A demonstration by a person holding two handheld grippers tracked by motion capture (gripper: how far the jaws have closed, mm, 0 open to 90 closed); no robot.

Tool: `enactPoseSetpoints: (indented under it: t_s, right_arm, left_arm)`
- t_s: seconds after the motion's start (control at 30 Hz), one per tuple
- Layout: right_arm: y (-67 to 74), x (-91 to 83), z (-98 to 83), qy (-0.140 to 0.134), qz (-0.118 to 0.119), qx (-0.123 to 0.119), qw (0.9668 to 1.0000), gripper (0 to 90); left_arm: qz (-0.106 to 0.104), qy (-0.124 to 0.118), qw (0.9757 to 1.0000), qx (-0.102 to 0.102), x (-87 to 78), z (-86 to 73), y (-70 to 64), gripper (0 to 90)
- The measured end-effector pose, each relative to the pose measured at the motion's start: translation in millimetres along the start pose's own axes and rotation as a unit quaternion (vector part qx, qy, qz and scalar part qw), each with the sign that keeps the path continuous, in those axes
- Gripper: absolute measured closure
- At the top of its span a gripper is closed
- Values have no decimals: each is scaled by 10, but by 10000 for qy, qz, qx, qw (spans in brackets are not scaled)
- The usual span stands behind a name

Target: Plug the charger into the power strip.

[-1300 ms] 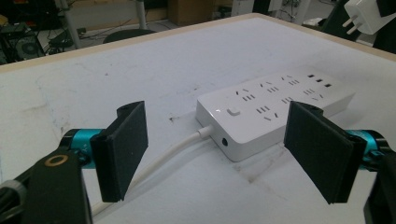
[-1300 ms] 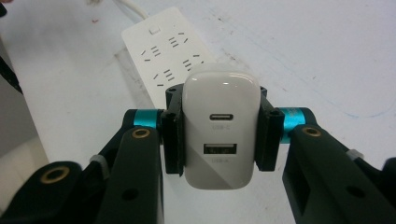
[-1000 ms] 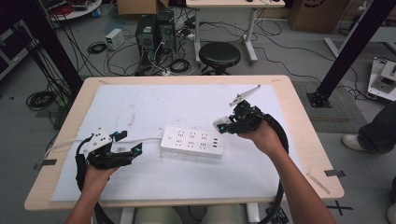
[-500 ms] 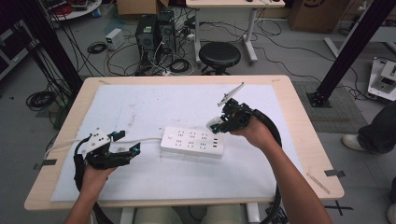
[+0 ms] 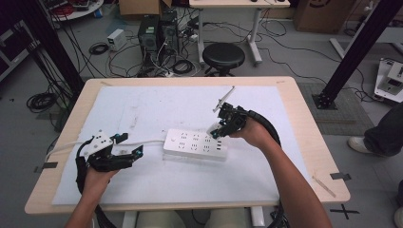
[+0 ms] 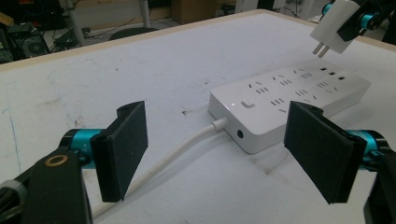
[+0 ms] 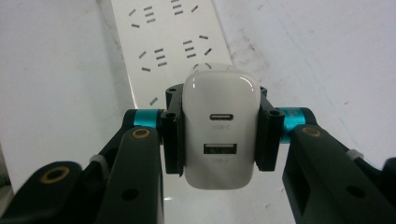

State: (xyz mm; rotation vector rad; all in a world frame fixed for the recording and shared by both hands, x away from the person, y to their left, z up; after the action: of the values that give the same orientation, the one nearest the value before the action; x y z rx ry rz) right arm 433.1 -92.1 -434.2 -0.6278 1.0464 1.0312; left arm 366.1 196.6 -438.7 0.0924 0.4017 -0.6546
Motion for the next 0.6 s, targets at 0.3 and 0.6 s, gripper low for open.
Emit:
enactPoseSetpoints:
  t_s: [0.3,0.6]
  right_arm:
    - [-3,134,66,423,-56,-409,9983,633]
    - [17,237,106,749,-30,-767,9942,633]
  left_arm:
    - [0,23,10000,-1,16,-23,26,218]
    - [0,46,10000,-25,15,-52,49,218]
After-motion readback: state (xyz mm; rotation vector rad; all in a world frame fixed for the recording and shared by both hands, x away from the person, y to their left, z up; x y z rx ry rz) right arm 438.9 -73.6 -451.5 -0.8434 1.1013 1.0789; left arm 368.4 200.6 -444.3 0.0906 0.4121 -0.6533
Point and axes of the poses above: each handheld gripper's, and its own axes: x roughly forward along the jaws, z roughly out of its top, y roughly to its left, the point moved 10 cm from there along x, roughly forward along the jaws, and after that the axes turned 4 degrees about y, right-handed, at the moved point
